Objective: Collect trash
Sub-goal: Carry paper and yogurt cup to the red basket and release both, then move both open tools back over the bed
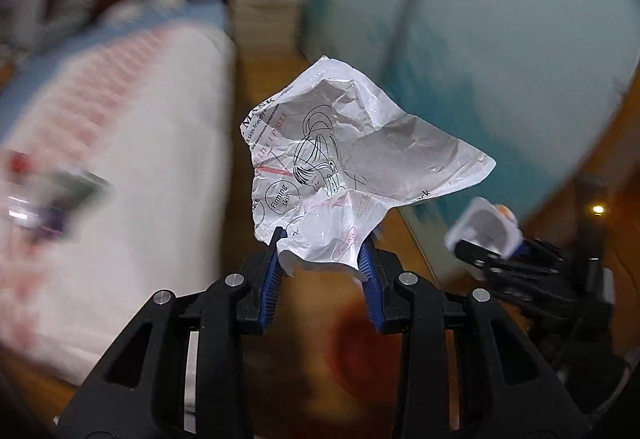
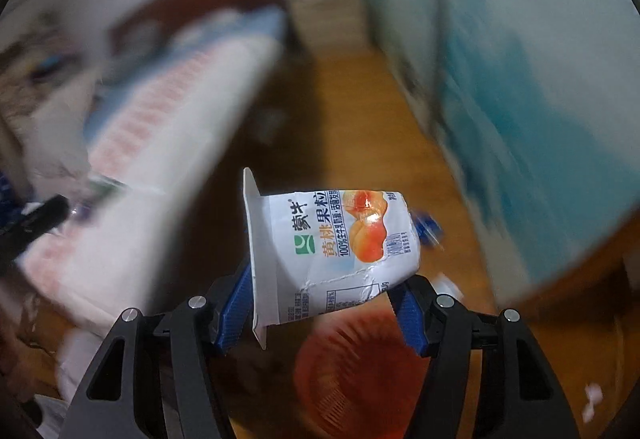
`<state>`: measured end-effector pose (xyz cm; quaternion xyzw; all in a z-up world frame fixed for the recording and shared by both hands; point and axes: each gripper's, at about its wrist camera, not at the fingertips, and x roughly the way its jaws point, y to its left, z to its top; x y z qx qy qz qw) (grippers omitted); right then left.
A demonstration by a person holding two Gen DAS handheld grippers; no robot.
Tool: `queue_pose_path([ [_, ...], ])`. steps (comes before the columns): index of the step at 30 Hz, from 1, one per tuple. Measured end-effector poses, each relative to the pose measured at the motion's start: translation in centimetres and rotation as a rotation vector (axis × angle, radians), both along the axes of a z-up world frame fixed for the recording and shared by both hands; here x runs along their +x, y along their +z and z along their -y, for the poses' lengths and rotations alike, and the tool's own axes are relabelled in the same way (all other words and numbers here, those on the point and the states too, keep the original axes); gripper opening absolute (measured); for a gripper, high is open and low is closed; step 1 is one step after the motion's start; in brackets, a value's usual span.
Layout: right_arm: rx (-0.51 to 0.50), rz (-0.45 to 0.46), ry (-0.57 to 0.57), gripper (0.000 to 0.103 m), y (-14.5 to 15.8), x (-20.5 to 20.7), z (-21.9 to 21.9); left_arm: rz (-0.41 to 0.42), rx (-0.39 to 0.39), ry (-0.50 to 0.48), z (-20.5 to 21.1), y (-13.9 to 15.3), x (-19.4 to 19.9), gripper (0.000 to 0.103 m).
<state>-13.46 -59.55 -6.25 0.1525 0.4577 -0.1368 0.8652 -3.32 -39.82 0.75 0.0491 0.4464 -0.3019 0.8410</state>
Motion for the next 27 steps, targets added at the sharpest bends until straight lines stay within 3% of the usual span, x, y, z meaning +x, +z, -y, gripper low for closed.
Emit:
queue_pose_path([
  [4, 0.065, -0.217, -0.094, 0.063, -9.4, -3.1, 4.2, -0.241, 0.136, -0.129, 7.1, -9.7, -1.0, 0.035],
  [6, 0.114, -0.279, -0.124, 0.063, -12.8, -4.3, 4.8, -0.326, 0.201, -0.187, 9.6, -13.6, -1.9, 0.035],
  [10, 0.159, -0.347, -0.141, 0.063, -16.3, -5.5, 5.0, -0.448, 0.301, -0.271, 12.3, -18.8, -4.0, 0.035],
  [14, 0.147, -0.381, -0.145, 0.065, -17.1, -5.3, 4.0, -0.482, 0.356, -0.290, 12.3, -20.3, -3.7, 0.038],
  [15, 0.146, -0.385, -0.143, 0.072, -17.1, -5.3, 3.8, -0.500, 0.372, -0.284, 12.1, -20.8, -3.4, 0.039],
  [17, 0.133, -0.374, -0.144, 0.083, -16.9, -4.7, 3.4, -0.539, 0.398, -0.278, 12.4, -21.6, -3.0, 0.058],
  [20, 0.110, -0.360, -0.145, 0.084, -16.2, -5.1, 3.0, -0.556, 0.425, -0.277, 12.4, -21.5, -3.3, 0.071],
  [27, 0.073, -0.297, -0.150, 0.084, -13.3, -4.0, 3.3, -0.495, 0.345, -0.250, 12.1, -18.8, -3.2, 0.075],
])
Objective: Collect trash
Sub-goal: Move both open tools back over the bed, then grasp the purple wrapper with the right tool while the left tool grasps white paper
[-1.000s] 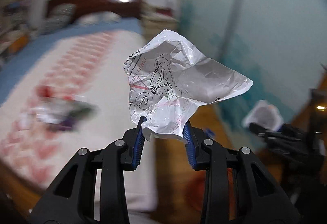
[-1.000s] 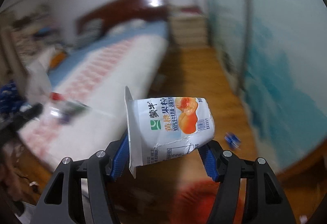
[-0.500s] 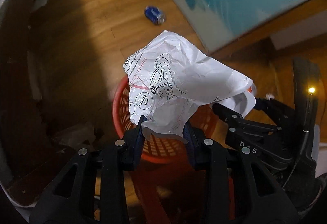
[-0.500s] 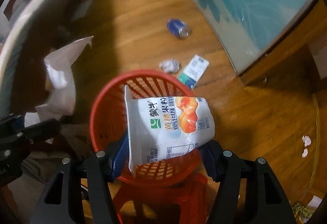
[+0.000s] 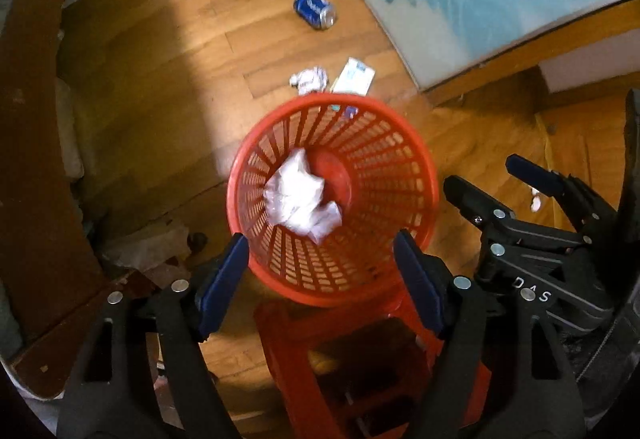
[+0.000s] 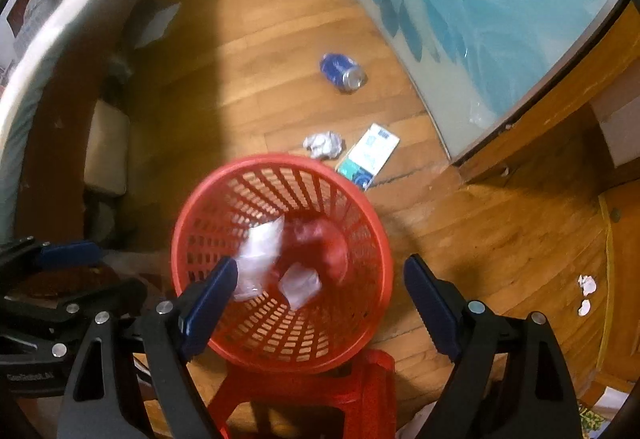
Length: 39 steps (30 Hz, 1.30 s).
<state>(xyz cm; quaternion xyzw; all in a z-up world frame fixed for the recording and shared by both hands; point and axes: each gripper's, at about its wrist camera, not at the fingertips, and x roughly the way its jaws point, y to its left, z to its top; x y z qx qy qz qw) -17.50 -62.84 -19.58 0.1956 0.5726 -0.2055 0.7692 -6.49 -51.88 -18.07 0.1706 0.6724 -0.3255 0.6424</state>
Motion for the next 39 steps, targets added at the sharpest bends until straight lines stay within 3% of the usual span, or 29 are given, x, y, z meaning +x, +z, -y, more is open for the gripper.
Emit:
queue_pose_path([
  [4, -0.024, 0.076, 0.019, 0.084, 3.5, 1.5, -1.1, 0.107, -0.100, 0.035, -1.9, 4.3, 1.0, 0.075],
  [8, -0.057, 0.169, 0.068, 0.084, 7.8, 4.2, -3.8, 0.302, -0.222, 0.112, -7.4, 11.6, 2.4, 0.075],
  [13, -0.085, 0.329, 0.195, 0.084, 14.4, 9.6, -11.4, 0.542, -0.335, 0.347, -20.0, 20.2, 4.6, 0.075],
  [18, -0.098, 0.483, 0.355, 0.084, 19.8, 14.1, -22.4, 0.726, -0.380, 0.611, -34.0, 24.4, 5.3, 0.076],
  [21, -0.078, 0.550, 0.448, 0.084, 21.5, 15.7, -29.5, 0.798, -0.356, 0.723, -40.7, 24.4, 5.3, 0.076],
  [24, -0.086, 0.587, 0.550, 0.082, 21.5, 16.5, -36.5, 0.822, -0.319, 0.814, -46.2, 22.4, 5.2, 0.076],
  [28, -0.069, 0.563, 0.647, 0.081, 19.7, 16.9, -43.4, 0.795, -0.308, 0.885, -49.6, 19.6, 5.2, 0.076],
  [32, -0.069, 0.527, 0.701, 0.080, 18.1, 17.3, -46.8, 0.785, -0.294, 0.890, -51.2, 18.4, 5.7, 0.076],
  [39, -0.045, 0.505, 0.643, 0.078, 16.0, 21.6, -45.8, 0.786, -0.309, 0.869, -53.7, 17.6, 5.5, 0.076],
])
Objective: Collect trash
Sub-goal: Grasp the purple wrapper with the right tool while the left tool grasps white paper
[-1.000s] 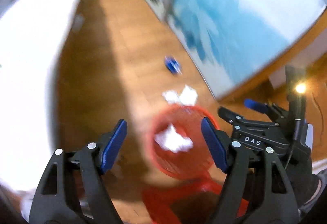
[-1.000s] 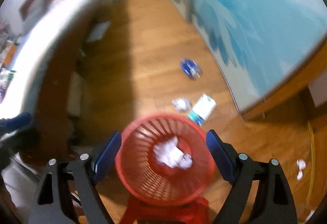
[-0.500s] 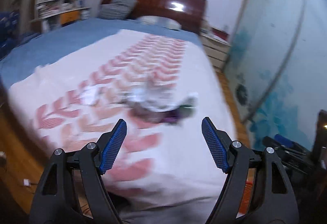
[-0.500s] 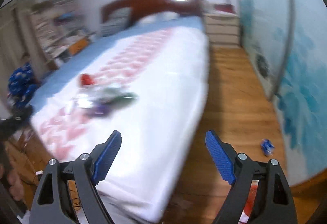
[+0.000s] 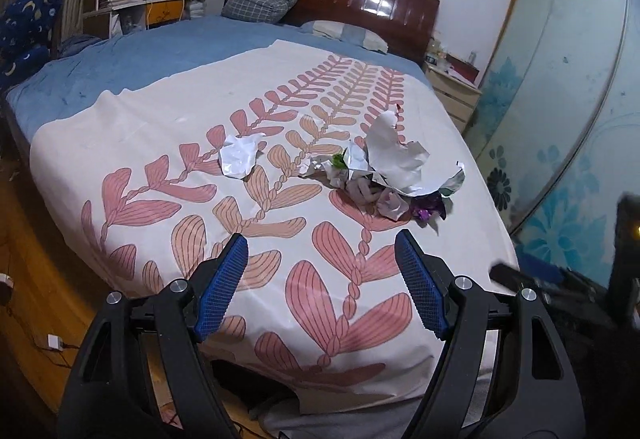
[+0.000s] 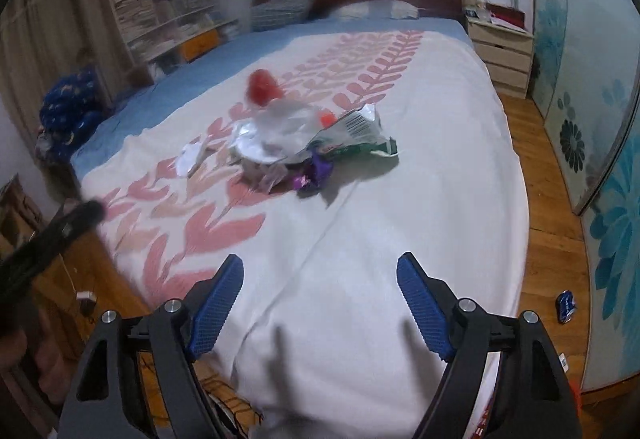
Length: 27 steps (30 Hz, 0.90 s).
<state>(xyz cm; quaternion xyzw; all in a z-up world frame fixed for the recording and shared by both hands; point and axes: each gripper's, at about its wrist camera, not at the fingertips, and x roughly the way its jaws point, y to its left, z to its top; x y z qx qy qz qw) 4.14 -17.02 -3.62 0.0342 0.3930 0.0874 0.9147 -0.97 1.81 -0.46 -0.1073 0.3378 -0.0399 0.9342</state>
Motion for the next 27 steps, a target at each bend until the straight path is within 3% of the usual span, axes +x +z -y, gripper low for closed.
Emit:
queue_pose_path([
  [6, -0.026, -0.028, 0.007, 0.074, -2.7, 6.1, -0.9, -0.020, -0.006, -0.004, -0.6, -0.5, 1.1, 0.076],
  [11, 0.017, -0.076, 0.021, 0.073, -4.9, 11.1, -2.0, -0.037, -0.008, 0.001, -1.1, -1.0, 2.3, 0.077],
  [14, 0.026, -0.107, 0.020, 0.059, -6.3, 13.4, -2.6, -0.048, -0.021, 0.005, -1.3, -1.3, 2.9, 0.077],
  [15, 0.033, -0.103, 0.026, 0.043, -6.4, 13.7, -2.7, -0.050, -0.025, 0.006, -1.4, -1.3, 3.1, 0.077],
  [16, 0.039, -0.107, 0.030, 0.032, -6.4, 13.9, -2.8, -0.053, -0.028, 0.008, -1.5, -1.4, 3.3, 0.077],
  [21, 0.091, -0.127, 0.018, 0.031, -5.8, 12.6, -1.5, -0.061, -0.040, 0.012, -1.5, -1.5, 4.2, 0.077],
  [27, 0.226, -0.143, 0.009, 0.031, -2.7, 5.7, 0.1, -0.061, -0.019, 0.051, -2.3, -1.4, 5.8, 0.080],
])
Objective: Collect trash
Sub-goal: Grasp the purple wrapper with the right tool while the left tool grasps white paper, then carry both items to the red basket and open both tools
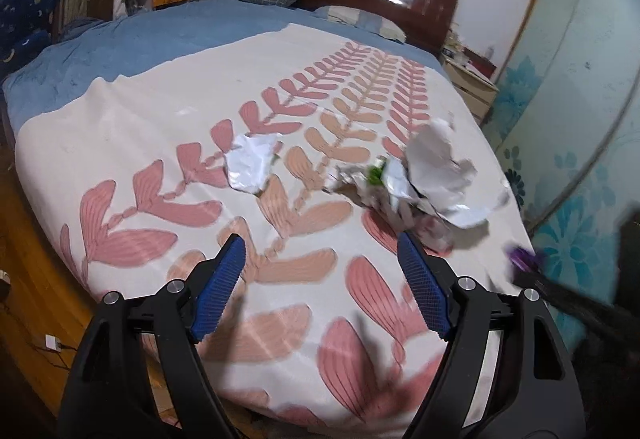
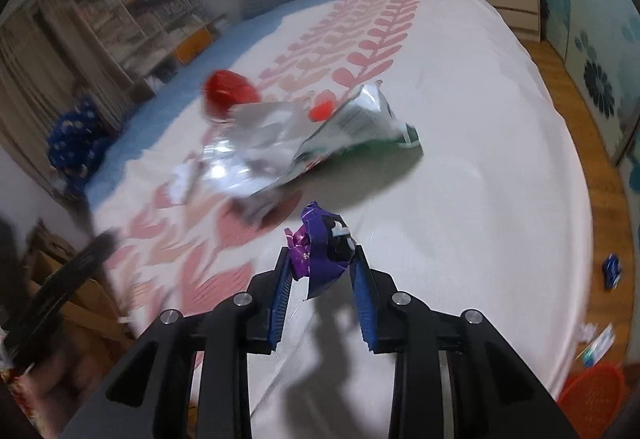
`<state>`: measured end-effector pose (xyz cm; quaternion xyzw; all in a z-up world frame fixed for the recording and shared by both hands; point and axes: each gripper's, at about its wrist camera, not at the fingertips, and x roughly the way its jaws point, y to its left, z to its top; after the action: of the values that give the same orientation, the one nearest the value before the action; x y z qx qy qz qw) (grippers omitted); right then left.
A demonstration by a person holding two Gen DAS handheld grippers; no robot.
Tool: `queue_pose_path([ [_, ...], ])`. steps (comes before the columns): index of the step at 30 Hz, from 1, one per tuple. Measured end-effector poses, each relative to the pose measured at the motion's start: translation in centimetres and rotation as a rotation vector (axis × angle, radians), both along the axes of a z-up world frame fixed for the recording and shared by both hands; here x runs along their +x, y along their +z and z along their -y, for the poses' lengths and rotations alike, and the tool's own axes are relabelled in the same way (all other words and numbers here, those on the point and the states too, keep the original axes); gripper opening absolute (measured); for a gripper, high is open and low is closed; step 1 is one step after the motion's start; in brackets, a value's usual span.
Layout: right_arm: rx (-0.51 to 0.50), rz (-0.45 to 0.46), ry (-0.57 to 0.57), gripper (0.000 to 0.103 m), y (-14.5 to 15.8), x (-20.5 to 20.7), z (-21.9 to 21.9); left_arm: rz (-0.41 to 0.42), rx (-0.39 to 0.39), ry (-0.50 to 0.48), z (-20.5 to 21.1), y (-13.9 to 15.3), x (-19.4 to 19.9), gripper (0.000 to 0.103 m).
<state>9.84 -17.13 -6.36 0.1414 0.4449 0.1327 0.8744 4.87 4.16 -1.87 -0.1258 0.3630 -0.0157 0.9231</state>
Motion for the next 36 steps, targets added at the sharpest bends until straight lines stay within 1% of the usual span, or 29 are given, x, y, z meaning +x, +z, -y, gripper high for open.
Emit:
queue_pose_path([
  [1, 0.009, 0.001, 0.010, 0.031, 0.3, -1.0, -0.1, -0.001, -0.003, 0.014, -0.4, -0.1, 0.6, 0.081],
  [3, 0.013, 0.011, 0.059, 0.031, 0.5, -3.5, -1.7, -0.012, 0.000, 0.034, -1.2, -0.4, 2.0, 0.081],
  [6, -0.056, 0.029, 0.146, 0.031, -0.4, -5.6, -4.6, -0.027, 0.012, 0.035, -2.0, -0.9, 4.7, 0.081],
  [8, -0.085, 0.052, 0.163, 0.031, -0.3, -6.1, -5.5, -0.042, 0.028, 0.036, -2.6, -1.3, 6.5, 0.081],
  [10, -0.109, 0.070, 0.170, 0.031, -0.3, -6.0, -6.0, -0.060, 0.040, 0.030, -3.1, -2.1, 8.4, 0.081],
  [11, -0.107, 0.061, 0.169, 0.031, -0.5, -5.8, -6.2, -0.070, 0.044, 0.028, -3.2, -2.5, 9.1, 0.081],
  [14, -0.105, 0.039, 0.163, 0.031, -1.0, -5.1, -6.4, -0.139, 0.071, 0.013, -3.5, -4.4, 12.0, 0.081],
  [16, -0.112, 0.031, 0.171, 0.031, -1.1, -5.0, -6.7, -0.207, 0.045, 0.024, -4.0, -5.6, 13.9, 0.081],
  [18, -0.117, 0.029, 0.173, 0.031, -1.1, -5.0, -6.7, -0.260, 0.012, 0.039, -4.2, -6.6, 15.1, 0.081],
  [21, -0.120, 0.020, 0.173, 0.031, -1.3, -4.6, -6.9, -0.262, 0.006, 0.066, -4.2, -7.0, 15.4, 0.080],
  [22, -0.117, 0.016, 0.172, 0.031, -1.3, -4.6, -6.8, -0.263, 0.013, 0.082, -4.3, -7.0, 15.2, 0.072],
  [23, -0.115, 0.013, 0.170, 0.031, -1.3, -4.6, -6.7, -0.264, 0.019, 0.099, -4.4, -7.0, 15.2, 0.054],
  [25, -0.114, 0.011, 0.172, 0.031, -1.2, -4.9, -6.6, -0.263, 0.005, 0.133, -5.1, -7.0, 14.9, 0.032],
  [27, -0.109, 0.008, 0.171, 0.031, -1.2, -5.0, -6.3, -0.257, -0.026, 0.133, -5.6, -7.0, 14.3, 0.028],
  [29, -0.101, 0.006, 0.169, 0.031, -1.1, -5.1, -6.0, -0.255, -0.016, 0.140, -5.5, -6.8, 13.9, 0.020],
  [32, -0.071, 0.003, 0.156, 0.031, -1.1, -5.1, -5.1, -0.237, -0.016, 0.142, -4.9, -5.9, 12.2, 0.017],
  [36, -0.026, 0.002, 0.117, 0.031, -0.7, -5.3, -3.5, -0.183, -0.010, 0.119, -2.6, -2.7, 7.8, 0.017],
])
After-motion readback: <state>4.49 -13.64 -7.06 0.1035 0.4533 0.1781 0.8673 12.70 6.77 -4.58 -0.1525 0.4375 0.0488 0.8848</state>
